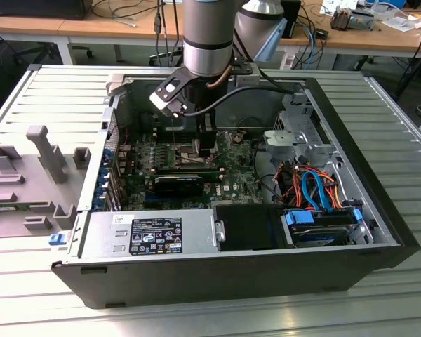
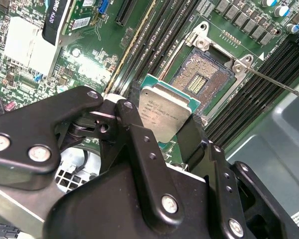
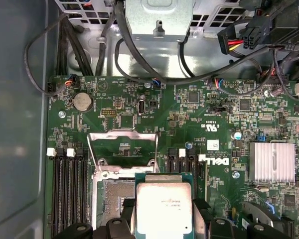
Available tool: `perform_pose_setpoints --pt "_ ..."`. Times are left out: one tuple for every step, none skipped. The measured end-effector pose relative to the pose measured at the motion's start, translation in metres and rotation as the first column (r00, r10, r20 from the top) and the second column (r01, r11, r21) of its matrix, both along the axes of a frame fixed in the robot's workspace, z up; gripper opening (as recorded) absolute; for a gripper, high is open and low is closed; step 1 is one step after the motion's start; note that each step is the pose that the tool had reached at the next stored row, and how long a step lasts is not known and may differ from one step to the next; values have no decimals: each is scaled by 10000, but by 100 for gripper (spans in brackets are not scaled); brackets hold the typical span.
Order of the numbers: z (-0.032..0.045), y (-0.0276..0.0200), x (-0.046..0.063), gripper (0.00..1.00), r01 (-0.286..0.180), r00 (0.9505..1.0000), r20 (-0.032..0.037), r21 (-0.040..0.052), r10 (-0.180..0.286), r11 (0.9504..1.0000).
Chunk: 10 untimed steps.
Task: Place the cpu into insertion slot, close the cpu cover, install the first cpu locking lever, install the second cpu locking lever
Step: 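Place the cpu into insertion slot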
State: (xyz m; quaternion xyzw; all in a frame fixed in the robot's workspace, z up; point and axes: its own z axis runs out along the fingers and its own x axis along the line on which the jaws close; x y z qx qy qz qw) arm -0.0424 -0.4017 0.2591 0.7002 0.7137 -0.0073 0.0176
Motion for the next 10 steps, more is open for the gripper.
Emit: perform_pose_setpoints --pt "0 1 -3 54 0 10000 0 0 0 10000" --pt "-1 3 -8 54 -1 10000 -1 -1 1 10000" --pt "-2 4 -13 54 -1 10000 -1 -2 1 10000" --pt "-2 4 -17 54 0 10000 -2 -3 0 10000" --pt "-3 5 -18 54 -1 10000 -1 -2 1 10000" --pt "-4 5 -22 54 -1 10000 -1 -2 1 10000" --pt "-4 5 -26 54 -1 10000 -1 -2 1 10000" --pt "-5 5 -28 54 -1 10000 -1 -2 1 10000" --pt "-6 5 -30 54 -2 10000 -1 -1 2 10000" --pt "-6 4 -32 54 -1 10000 -1 -2 1 10000"
